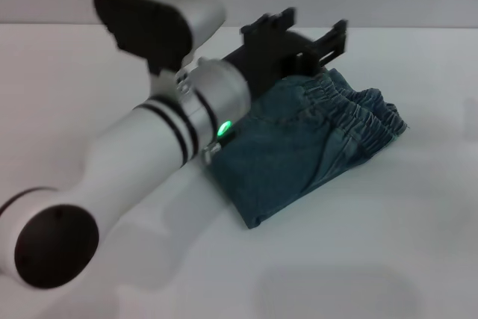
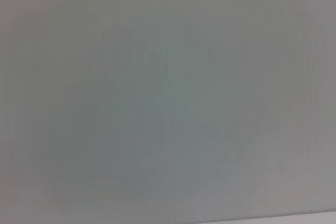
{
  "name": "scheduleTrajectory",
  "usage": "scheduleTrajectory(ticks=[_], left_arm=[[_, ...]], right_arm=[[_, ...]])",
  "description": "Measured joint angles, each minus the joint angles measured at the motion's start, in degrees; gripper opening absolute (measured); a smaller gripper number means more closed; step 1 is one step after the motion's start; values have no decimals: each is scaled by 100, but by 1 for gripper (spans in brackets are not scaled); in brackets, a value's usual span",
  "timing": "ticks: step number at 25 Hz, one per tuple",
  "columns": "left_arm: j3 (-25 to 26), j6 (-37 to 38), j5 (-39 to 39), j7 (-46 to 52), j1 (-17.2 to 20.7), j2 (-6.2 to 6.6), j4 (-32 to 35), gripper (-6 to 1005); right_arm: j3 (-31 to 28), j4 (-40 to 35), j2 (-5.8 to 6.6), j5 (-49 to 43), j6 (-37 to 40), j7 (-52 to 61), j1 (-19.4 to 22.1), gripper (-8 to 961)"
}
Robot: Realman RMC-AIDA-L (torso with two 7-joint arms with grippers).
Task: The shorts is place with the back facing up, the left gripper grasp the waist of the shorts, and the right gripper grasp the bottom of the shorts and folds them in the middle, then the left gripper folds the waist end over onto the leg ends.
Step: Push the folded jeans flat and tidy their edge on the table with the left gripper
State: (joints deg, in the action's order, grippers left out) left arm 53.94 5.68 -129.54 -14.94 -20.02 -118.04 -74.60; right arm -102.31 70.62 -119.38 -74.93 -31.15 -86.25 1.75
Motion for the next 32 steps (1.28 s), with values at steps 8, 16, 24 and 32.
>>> scheduleTrajectory(ticks=[8,16,24,32], left_arm=[[-1272,3535,-560,94,295,-43,1806,708],[-2020,5129,-582,1279,377,-28,2940,355],[-2840,3915,-597,1979,334,-10,3218,125],[-3099,3503,-600,2368,263,-8,3336,6]], right_arm=[[106,-542,-32,2391,-578,-3015,221,1],[477,-1589,-7,4079,-1444,-5458,147,1],[474,-2040,12,4404,-1762,-5582,34,1],[485,-2207,17,4417,-1777,-5591,-158,1]])
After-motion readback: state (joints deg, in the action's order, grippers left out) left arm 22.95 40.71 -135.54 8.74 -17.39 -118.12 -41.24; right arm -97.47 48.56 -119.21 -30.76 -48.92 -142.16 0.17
